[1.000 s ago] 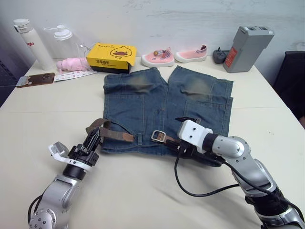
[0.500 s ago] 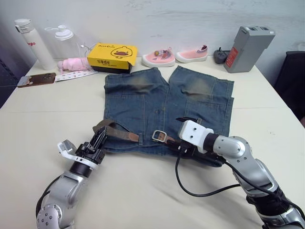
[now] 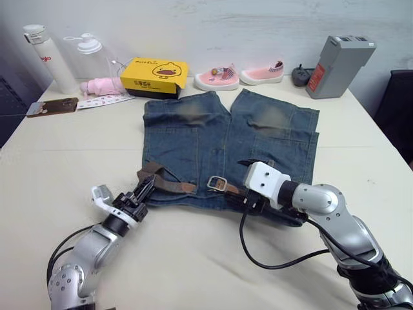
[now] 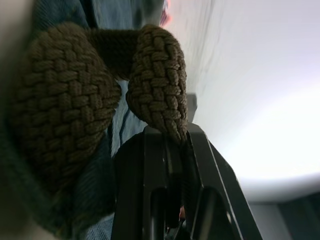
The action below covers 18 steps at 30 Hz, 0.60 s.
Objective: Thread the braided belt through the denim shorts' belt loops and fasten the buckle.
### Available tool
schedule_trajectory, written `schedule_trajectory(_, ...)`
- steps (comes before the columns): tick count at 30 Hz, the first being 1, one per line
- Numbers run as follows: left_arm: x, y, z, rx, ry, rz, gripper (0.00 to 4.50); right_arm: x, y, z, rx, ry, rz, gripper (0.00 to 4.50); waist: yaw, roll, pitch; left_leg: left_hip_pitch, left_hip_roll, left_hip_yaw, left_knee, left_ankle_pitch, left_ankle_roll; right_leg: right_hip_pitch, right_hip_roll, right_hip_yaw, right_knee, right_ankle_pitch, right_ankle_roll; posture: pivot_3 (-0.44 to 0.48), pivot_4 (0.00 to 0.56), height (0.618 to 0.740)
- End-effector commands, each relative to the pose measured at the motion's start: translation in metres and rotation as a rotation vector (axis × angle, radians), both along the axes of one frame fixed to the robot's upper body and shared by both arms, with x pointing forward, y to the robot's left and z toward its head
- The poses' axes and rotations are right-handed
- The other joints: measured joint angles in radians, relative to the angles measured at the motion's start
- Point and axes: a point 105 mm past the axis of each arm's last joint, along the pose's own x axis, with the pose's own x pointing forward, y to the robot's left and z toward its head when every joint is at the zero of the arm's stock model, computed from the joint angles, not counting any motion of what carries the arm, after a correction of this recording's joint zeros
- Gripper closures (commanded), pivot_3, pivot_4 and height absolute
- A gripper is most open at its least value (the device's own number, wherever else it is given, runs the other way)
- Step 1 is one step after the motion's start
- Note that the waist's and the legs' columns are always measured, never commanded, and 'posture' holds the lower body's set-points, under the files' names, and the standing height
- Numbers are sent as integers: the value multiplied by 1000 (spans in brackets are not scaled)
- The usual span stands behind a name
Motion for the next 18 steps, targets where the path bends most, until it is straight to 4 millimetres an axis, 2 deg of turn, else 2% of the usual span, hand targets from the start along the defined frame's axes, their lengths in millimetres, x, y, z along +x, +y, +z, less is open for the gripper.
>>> schedule_trajectory(1, 5, -12, 5, 27, -36, -83, 4500, -9, 4, 10, 40, 8, 39, 35, 6, 0, 0, 0, 0, 0, 0, 0, 0, 0, 1, 0, 0, 0, 0, 0, 150, 624)
schedule_trajectory(7, 13, -18, 11, 163, -99, -228, 4500, -12, 6, 8, 45, 37, 63, 35, 9, 0, 0, 1, -1, 0, -3, 0, -1, -1, 1, 0, -1, 0, 1, 0, 150, 624)
schedule_trajectory(10, 10, -21, 7, 297, -140, -346, 4500, -10, 6, 8, 40, 29, 65, 35, 8, -1, 1, 1, -1, -1, -4, 1, -1, -1, 2, 0, -2, 1, 1, 0, 150, 624)
schedule_trajectory(13, 11, -19, 10, 339, -179, -423, 4500, -7, 6, 9, 18, -4, 70, 35, 8, -1, 2, 2, -1, -1, -7, 2, -2, -1, 4, -1, -3, 1, 3, 0, 150, 624)
schedule_trajectory(16, 19, -13, 14, 389, -218, -455, 4500, -3, 8, 10, -9, -60, 76, 35, 7, -1, 2, 2, -1, -1, -10, 4, -3, -1, 4, 0, -6, 4, 8, 0, 150, 624)
schedule_trajectory(18, 27, -9, 18, 391, -233, -448, 4500, -1, 8, 10, -22, -85, 76, 35, 7, -1, 3, 2, 0, -2, -13, 7, -7, -1, 4, -1, -11, 9, 16, 0, 150, 624)
